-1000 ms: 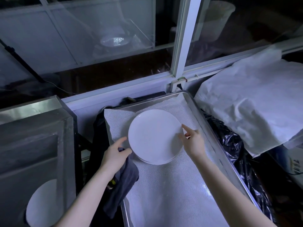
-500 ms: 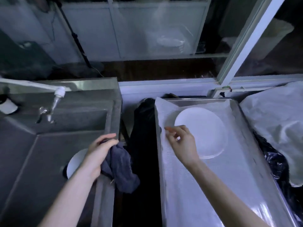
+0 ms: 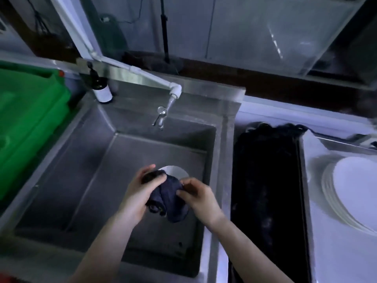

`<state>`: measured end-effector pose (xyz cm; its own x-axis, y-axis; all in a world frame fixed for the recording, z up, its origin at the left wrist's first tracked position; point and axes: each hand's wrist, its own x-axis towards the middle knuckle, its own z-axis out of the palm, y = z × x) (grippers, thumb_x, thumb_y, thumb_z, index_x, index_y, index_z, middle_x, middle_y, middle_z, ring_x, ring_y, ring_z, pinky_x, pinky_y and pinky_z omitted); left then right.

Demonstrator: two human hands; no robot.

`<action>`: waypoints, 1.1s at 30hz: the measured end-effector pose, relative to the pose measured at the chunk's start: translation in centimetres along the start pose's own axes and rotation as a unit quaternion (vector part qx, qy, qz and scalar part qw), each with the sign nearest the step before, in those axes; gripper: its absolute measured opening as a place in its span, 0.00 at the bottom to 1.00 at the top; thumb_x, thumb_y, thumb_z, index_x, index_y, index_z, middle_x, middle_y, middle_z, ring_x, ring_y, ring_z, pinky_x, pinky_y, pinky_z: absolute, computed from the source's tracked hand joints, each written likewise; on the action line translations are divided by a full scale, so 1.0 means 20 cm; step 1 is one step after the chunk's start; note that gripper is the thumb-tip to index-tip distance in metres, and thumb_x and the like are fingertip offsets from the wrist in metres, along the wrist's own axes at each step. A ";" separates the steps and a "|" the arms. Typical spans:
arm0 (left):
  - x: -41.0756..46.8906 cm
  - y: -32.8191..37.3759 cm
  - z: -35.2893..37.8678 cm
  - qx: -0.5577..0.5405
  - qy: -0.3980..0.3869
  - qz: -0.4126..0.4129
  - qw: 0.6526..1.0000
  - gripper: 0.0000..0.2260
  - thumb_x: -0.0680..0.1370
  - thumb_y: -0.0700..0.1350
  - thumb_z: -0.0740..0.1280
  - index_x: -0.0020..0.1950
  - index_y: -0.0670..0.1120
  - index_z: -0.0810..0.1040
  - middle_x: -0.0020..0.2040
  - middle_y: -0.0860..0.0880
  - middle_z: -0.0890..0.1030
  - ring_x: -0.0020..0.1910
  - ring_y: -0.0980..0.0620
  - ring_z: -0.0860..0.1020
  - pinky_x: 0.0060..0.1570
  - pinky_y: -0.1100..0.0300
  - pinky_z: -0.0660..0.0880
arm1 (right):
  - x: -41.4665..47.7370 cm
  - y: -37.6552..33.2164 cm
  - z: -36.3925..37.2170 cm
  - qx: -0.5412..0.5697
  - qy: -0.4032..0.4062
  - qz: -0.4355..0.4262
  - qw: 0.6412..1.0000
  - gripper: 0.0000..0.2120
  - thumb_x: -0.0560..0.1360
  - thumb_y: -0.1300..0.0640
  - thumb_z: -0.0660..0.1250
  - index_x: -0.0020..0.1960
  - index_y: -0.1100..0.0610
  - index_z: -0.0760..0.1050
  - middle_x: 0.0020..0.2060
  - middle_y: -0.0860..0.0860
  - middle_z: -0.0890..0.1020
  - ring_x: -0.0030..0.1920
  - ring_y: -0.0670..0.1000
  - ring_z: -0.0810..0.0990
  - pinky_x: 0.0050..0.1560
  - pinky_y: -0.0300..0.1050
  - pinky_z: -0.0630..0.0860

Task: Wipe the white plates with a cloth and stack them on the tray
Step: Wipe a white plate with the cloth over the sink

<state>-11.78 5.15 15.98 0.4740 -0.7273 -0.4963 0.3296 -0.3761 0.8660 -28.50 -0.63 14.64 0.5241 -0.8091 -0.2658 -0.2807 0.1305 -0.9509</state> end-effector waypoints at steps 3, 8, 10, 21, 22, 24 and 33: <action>0.09 -0.04 -0.22 0.099 -0.121 -0.024 0.987 0.27 0.64 0.45 0.76 0.62 0.53 0.76 0.45 0.48 0.84 0.38 0.48 0.81 0.35 0.55 0.77 | 0.12 0.02 0.23 0.085 0.012 0.070 0.994 0.07 0.78 0.69 0.67 0.50 0.58 0.80 0.46 0.53 0.84 0.49 0.50 0.81 0.57 0.54 0.76; 0.30 -0.14 -0.48 0.180 -0.184 -0.081 0.963 0.12 0.68 0.38 0.72 0.50 0.47 0.80 0.30 0.42 0.80 0.27 0.49 0.78 0.27 0.62 0.73 | 0.31 0.10 0.46 0.186 0.012 0.197 0.963 0.09 0.80 0.66 0.64 0.53 0.58 0.83 0.48 0.54 0.86 0.51 0.53 0.84 0.47 0.48 0.81; 0.40 -0.21 -0.56 0.147 -0.130 -0.128 0.972 0.10 0.64 0.39 0.71 0.42 0.50 0.81 0.29 0.47 0.80 0.26 0.52 0.78 0.25 0.63 0.72 | 0.40 0.16 0.47 0.167 0.034 0.232 0.958 0.08 0.81 0.63 0.65 0.53 0.55 0.83 0.46 0.53 0.85 0.46 0.52 0.84 0.44 0.45 0.81; 0.94 -0.62 -0.61 0.019 -0.144 -0.312 0.939 0.14 0.61 0.38 0.66 0.45 0.44 0.80 0.30 0.46 0.73 0.28 0.52 0.72 0.27 0.62 0.67 | 0.75 0.79 0.32 -0.119 0.120 0.421 0.891 0.25 0.79 0.56 0.68 0.74 0.58 0.69 0.66 0.58 0.78 0.62 0.59 0.78 0.54 0.44 0.73; 0.98 -0.65 -0.60 0.034 -0.144 -0.307 0.940 0.15 0.64 0.37 0.65 0.49 0.44 0.81 0.32 0.45 0.76 0.29 0.51 0.75 0.28 0.62 0.70 | 0.77 0.83 0.32 -0.110 0.121 0.429 0.888 0.24 0.79 0.57 0.68 0.74 0.59 0.69 0.67 0.58 0.77 0.63 0.59 0.78 0.53 0.44 0.73; 1.05 -0.71 -0.59 0.062 -0.149 -0.298 0.941 0.17 0.69 0.35 0.64 0.54 0.46 0.83 0.37 0.43 0.80 0.34 0.50 0.79 0.32 0.60 0.73 | 0.79 0.90 0.32 -0.089 0.128 0.436 0.886 0.23 0.78 0.60 0.67 0.72 0.59 0.70 0.66 0.59 0.78 0.62 0.60 0.78 0.58 0.50 0.76; 1.16 -0.80 -0.50 0.084 -0.128 -0.308 0.939 0.22 0.64 0.38 0.67 0.58 0.46 0.80 0.40 0.42 0.81 0.39 0.47 0.80 0.37 0.57 0.74 | 0.87 1.00 0.31 -0.068 0.172 0.456 0.871 0.23 0.78 0.60 0.67 0.73 0.56 0.70 0.67 0.58 0.77 0.63 0.61 0.77 0.58 0.48 0.76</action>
<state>2.11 0.01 -10.04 0.0166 -0.4480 -0.8939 0.3332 -0.8404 0.4274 -20.01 -8.54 -10.04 -0.2309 -0.5315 -0.8150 -0.5592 0.7579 -0.3358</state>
